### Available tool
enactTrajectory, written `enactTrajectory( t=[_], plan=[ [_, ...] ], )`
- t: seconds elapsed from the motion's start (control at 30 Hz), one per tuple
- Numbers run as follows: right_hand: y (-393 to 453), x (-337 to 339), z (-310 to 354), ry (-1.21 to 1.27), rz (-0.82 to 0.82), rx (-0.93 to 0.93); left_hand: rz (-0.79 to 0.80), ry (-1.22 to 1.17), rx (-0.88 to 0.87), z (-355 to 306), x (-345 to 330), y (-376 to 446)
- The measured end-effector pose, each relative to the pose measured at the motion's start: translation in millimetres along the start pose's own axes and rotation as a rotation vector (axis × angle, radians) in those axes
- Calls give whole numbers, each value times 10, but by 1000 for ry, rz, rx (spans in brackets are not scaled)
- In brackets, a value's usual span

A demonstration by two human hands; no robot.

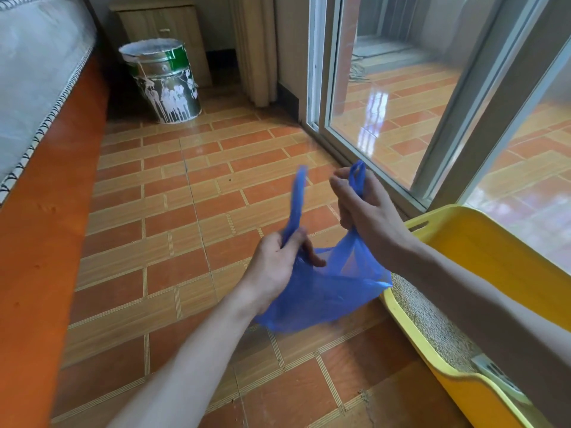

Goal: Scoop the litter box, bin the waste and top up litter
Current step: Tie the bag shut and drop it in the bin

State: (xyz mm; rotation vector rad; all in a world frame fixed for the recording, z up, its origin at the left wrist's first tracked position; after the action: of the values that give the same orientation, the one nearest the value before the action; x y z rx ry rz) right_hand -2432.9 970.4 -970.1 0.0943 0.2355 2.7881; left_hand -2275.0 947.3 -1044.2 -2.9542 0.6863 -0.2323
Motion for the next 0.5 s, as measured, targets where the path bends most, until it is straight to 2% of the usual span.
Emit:
enactTrajectory(
  t=[0.07, 0.13, 0.3, 0.5],
  plan=[
    [-44, 57, 8, -41, -34, 12, -91, -227, 76, 66, 76, 10],
    [-78, 74, 47, -97, -16, 46, -144, -344, 129, 120, 113, 18],
    [-162, -5, 113, -393, 78, 120, -158, -610, 192, 73, 18, 2],
    [-261, -177, 157, -570, 252, 169, -115, -537, 79, -63, -28, 1]
  ],
)
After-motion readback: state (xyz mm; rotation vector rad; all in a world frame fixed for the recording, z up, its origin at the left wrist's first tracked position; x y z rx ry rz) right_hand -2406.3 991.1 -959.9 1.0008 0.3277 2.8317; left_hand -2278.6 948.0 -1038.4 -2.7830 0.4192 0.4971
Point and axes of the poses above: each hand's wrist, its own y-axis towards the middle knuckle, its own x-axis out of the back of the hand, z = x × y, the point moved 10 cm from there along y, towards the middle knuckle, and after that the axes turned 2 degrees about -z, right-handed, at the moved point
